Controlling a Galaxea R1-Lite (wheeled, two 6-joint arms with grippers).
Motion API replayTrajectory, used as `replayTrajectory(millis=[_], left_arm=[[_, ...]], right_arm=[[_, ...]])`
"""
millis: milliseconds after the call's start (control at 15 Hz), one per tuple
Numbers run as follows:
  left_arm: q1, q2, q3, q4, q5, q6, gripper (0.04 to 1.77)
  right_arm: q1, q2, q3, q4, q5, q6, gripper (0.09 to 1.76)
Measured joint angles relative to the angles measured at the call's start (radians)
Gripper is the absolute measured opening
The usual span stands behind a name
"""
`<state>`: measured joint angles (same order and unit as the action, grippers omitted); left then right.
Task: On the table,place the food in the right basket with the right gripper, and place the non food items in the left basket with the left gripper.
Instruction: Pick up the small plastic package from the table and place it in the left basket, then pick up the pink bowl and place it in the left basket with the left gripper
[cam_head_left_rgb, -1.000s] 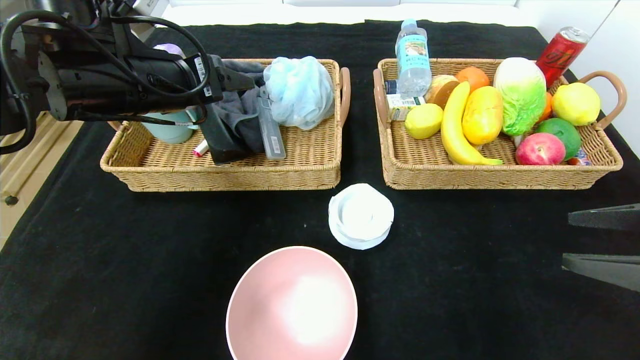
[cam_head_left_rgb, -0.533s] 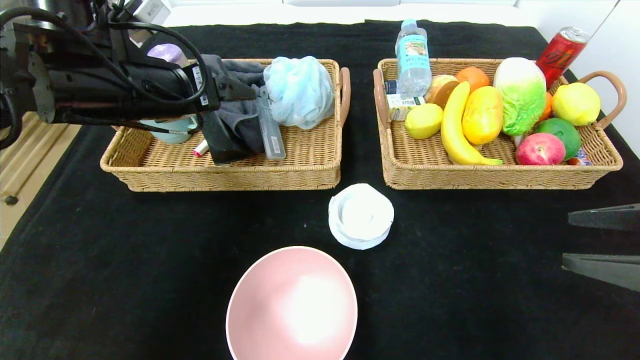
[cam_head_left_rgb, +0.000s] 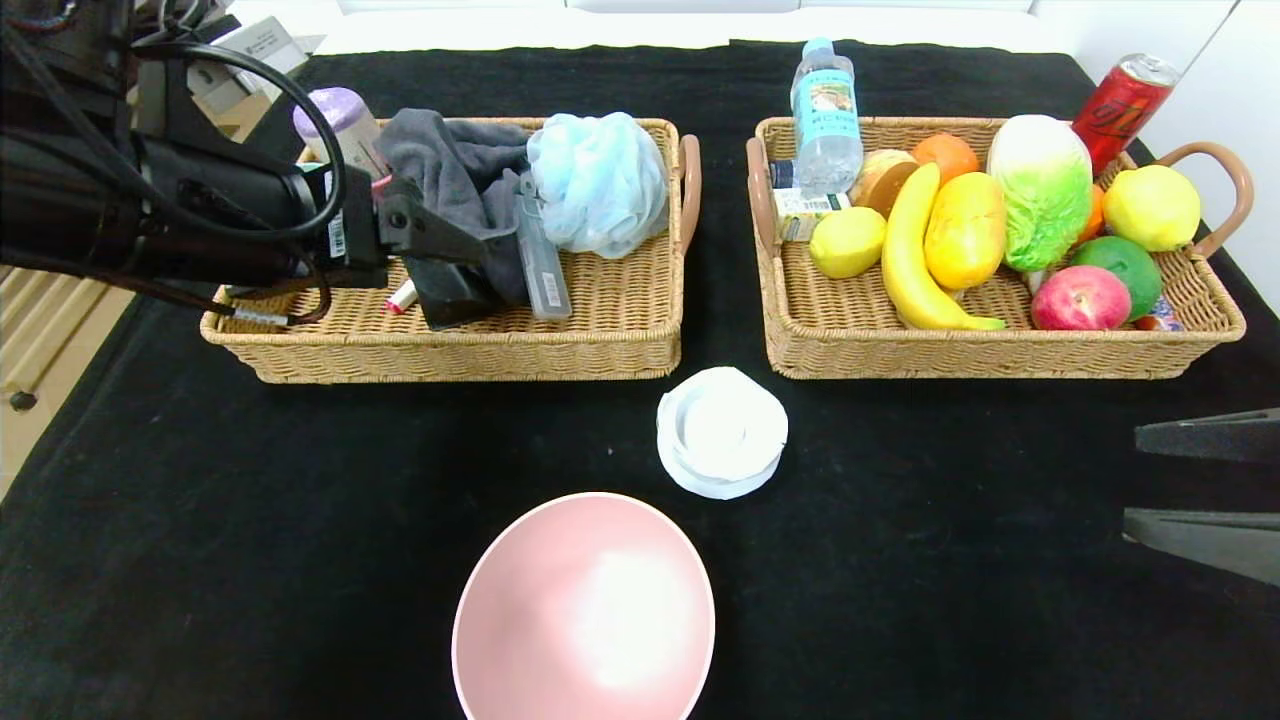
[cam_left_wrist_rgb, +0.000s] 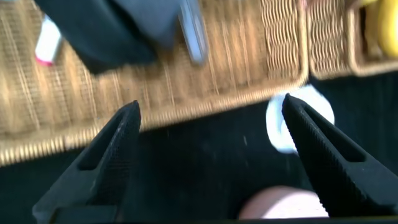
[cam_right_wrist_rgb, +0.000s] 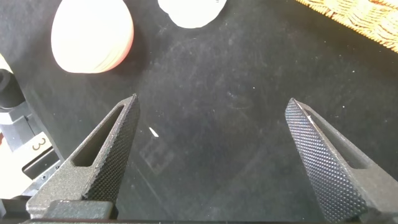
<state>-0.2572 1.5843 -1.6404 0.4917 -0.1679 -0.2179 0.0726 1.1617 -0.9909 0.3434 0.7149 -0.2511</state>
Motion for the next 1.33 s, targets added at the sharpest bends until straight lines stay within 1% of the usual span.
replayTrajectory(millis=[200, 400, 667, 933, 1067, 1333], left_arm=[[-0.027, -0.038, 0.005, 0.149, 0.003, -0.002, 1.67], [-0.067, -0.059, 0.023, 0.265, 0.011, -0.005, 1.69], [-0.154, -0.061, 0.037, 0.361, 0.092, -0.004, 1.70], [-0.231, -0.058, 0.099, 0.374, 0.146, -0.015, 1.70], [-0.252, -0.056, 0.134, 0.374, 0.151, -0.039, 1.70], [-0.268, -0.059, 0.222, 0.366, 0.146, -0.056, 1.71]], right_arm=[[0.001, 0.000, 0.000, 0.000, 0.000, 0.001, 1.71], [0.001, 0.000, 0.000, 0.000, 0.000, 0.001, 1.71], [0.001, 0.000, 0.001, 0.000, 0.000, 0.001, 1.71], [0.001, 0.000, 0.000, 0.000, 0.000, 0.001, 1.71], [0.001, 0.000, 0.000, 0.000, 0.000, 0.001, 1.71], [0.001, 0.000, 0.000, 0.000, 0.000, 0.001, 1.71]])
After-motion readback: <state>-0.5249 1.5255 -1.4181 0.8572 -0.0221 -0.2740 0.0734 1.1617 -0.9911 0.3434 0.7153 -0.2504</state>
